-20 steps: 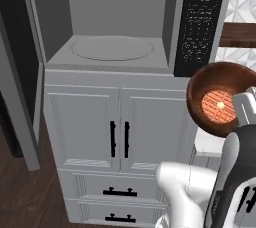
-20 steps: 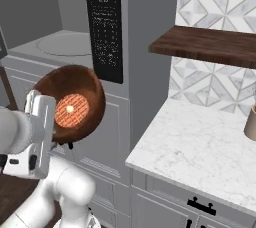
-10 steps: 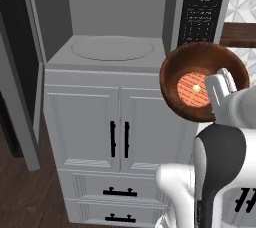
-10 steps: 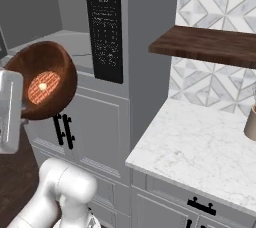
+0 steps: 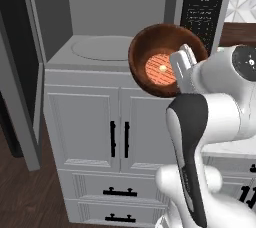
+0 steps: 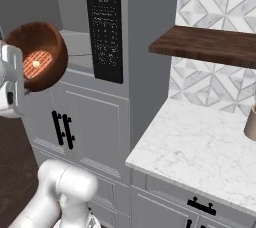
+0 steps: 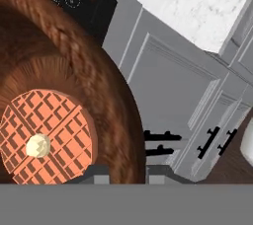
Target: Open the microwave, place the bowl with waffle inside the microwave, then close the microwave door and turn it on.
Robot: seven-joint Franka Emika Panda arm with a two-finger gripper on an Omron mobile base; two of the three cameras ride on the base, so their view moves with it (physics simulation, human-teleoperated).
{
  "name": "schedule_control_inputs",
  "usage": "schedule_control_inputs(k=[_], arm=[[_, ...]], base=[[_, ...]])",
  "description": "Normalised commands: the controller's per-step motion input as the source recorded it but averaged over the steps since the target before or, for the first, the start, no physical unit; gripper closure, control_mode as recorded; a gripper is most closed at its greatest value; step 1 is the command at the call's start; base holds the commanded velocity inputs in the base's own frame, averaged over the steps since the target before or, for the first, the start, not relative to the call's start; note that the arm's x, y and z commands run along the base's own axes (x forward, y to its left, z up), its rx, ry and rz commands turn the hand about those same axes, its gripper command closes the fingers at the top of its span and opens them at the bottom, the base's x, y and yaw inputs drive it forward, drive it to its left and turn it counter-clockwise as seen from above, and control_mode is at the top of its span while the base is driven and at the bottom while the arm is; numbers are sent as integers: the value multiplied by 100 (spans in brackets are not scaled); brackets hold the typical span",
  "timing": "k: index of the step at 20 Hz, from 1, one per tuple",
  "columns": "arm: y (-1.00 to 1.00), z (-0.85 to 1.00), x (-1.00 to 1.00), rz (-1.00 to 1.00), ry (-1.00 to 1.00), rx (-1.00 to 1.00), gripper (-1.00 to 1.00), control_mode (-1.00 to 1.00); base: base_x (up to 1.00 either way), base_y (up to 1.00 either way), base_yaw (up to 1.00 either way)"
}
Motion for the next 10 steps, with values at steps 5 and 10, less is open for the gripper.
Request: schedule_control_inputs(k=[5, 10], arm=[[53, 30, 86, 8, 15, 0, 100, -100], [34, 7, 96, 0, 10, -1, 100, -100]], base=[[0, 0, 0], [0, 0, 0]])
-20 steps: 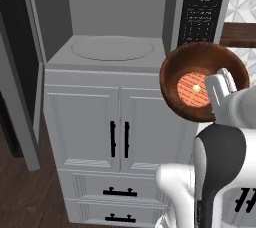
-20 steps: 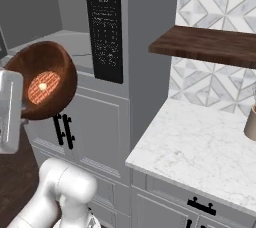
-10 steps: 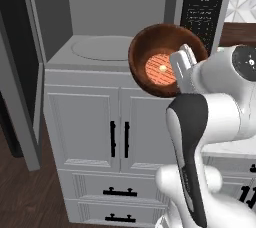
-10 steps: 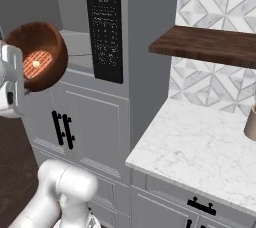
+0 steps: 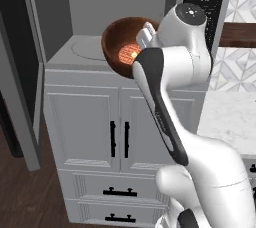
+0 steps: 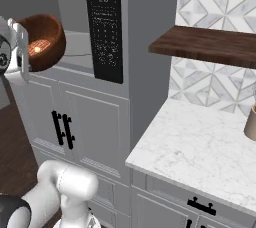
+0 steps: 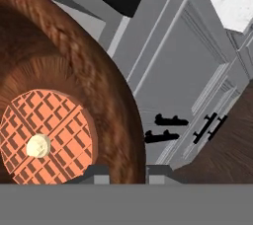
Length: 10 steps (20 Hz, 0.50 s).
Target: Open the microwave, place the bowl with waffle inside the microwave, then close the microwave door and turn it on.
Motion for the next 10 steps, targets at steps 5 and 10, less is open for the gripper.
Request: schedule_control_inputs(k=[5, 10], arm=[[9, -4, 99, 0, 9, -3, 100, -100], [0, -4, 69, 0, -11, 0, 100, -100]], base=[[0, 0, 0], [0, 0, 0]])
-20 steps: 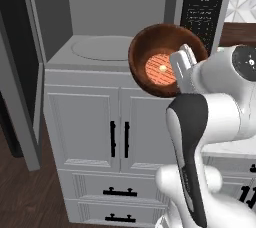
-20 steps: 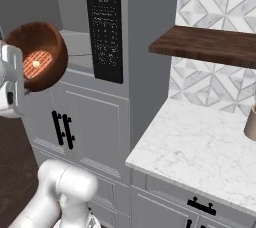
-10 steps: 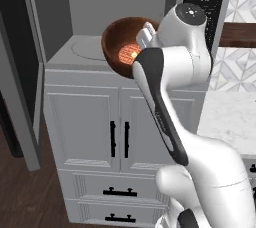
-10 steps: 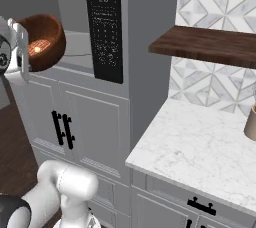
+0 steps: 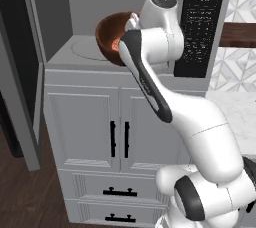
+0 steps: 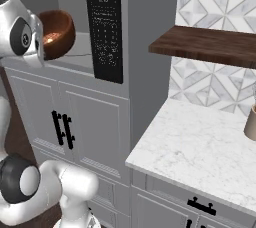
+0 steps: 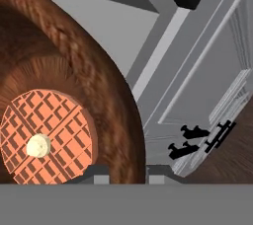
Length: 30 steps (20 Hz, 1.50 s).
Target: Open the microwave, place the bowl with waffle inside the microwave, then close the microwave door and turn it on.
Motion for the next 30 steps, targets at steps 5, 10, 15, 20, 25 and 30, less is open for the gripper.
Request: schedule_control_inputs(k=[5, 10, 15, 20, 25, 30], arm=[[3, 0, 58, 0, -5, 0, 100, -100], [1, -1, 66, 0, 0, 0, 100, -100], [19, -7, 43, 0, 0, 0, 100, -100], [17, -30, 28, -1, -1, -3, 100, -100], [1, -12, 30, -2, -6, 0, 100, -100], [-4, 5, 52, -2, -3, 0, 100, -100]], base=[[0, 0, 0], [0, 0, 0], [0, 0, 0], [0, 0, 0], [0, 0, 0], [0, 0, 0]])
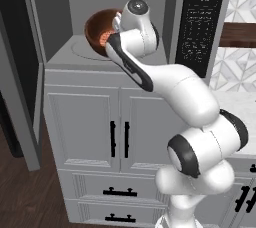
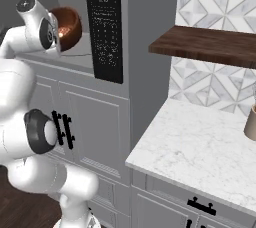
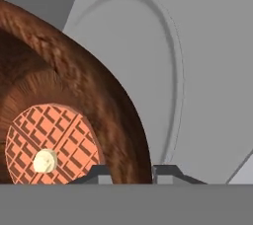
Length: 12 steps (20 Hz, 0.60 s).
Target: Open the microwave, place the bowl with waffle inside the microwave, then close the microwave door and turn it on.
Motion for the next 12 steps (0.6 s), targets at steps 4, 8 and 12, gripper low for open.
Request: schedule_control_inputs(k=[4, 8, 12], arm=[[-4, 0, 61, -8, 0, 0, 100, -100], [10, 0, 17, -11, -11, 0, -100, -100], [0, 2, 5, -10, -28, 0, -100, -100]], base=[[0, 0, 0], [0, 0, 0], [0, 0, 0]])
